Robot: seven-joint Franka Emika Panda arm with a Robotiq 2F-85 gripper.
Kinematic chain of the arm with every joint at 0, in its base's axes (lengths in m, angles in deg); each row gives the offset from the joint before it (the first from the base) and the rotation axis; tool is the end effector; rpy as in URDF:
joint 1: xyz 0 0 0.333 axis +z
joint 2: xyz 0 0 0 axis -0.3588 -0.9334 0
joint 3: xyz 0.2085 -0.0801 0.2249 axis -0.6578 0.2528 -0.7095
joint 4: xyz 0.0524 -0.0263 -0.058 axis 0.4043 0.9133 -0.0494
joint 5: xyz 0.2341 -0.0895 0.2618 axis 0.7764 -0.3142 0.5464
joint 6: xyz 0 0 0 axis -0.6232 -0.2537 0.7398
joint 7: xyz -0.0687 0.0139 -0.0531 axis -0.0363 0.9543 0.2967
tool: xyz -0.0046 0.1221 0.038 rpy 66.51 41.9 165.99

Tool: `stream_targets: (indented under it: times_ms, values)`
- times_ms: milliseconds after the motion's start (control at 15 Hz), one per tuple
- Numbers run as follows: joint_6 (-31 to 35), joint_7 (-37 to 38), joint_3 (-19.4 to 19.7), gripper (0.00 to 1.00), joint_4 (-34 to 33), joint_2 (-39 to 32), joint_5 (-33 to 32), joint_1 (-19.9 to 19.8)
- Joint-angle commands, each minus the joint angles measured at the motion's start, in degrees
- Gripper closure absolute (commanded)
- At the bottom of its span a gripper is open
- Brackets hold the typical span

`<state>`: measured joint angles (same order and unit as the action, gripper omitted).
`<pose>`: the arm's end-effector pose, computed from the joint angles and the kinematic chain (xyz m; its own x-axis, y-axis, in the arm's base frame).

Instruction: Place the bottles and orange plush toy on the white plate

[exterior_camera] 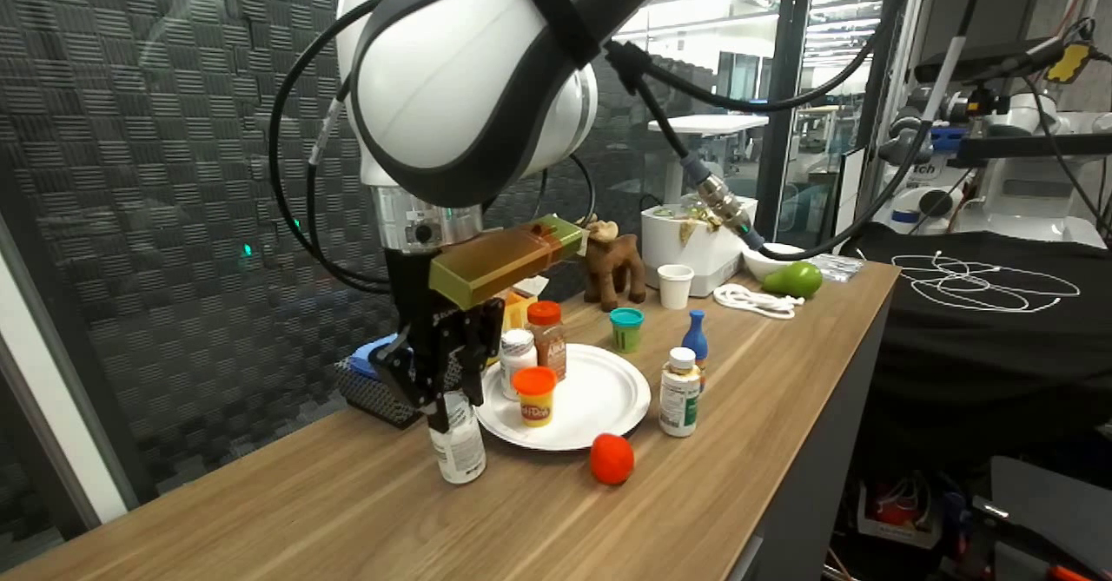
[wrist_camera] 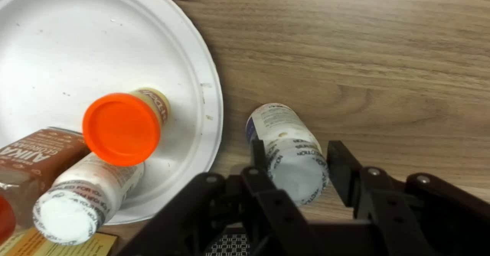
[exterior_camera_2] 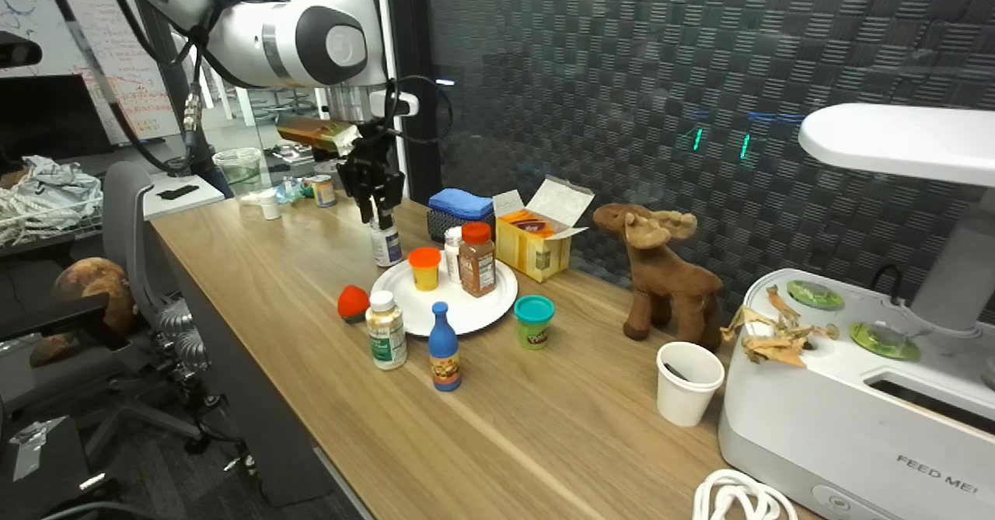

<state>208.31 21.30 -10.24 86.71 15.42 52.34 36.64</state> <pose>0.6013 0.2283 0.2885 0.9882 0.1527 0.0067 0.1524 -0.9878 0.0330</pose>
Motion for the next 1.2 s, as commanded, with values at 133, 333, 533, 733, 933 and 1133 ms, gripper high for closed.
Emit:
stream_targets:
  times_ms: [133, 333, 533, 733, 933, 1133]
  values:
    - [-0.1, 0.3, 0.7, 0.81, 0.8, 3.9, 0.8, -0.5]
    - [1.4, 1.2, 0.9, 0.81, 4.7, 9.6, 2.0, -1.7]
    - [3.0, 3.0, 1.4, 0.81, 9.7, 16.2, 3.1, -3.2]
    - [4.7, 6.4, 2.5, 0.81, 14.7, 20.7, 3.4, -5.0]
    - [5.7, 9.3, 3.2, 0.81, 18.9, 23.0, 2.9, -6.5]
    - [8.0, 12.6, 4.2, 0.81, 22.4, 23.6, 2.0, -7.6]
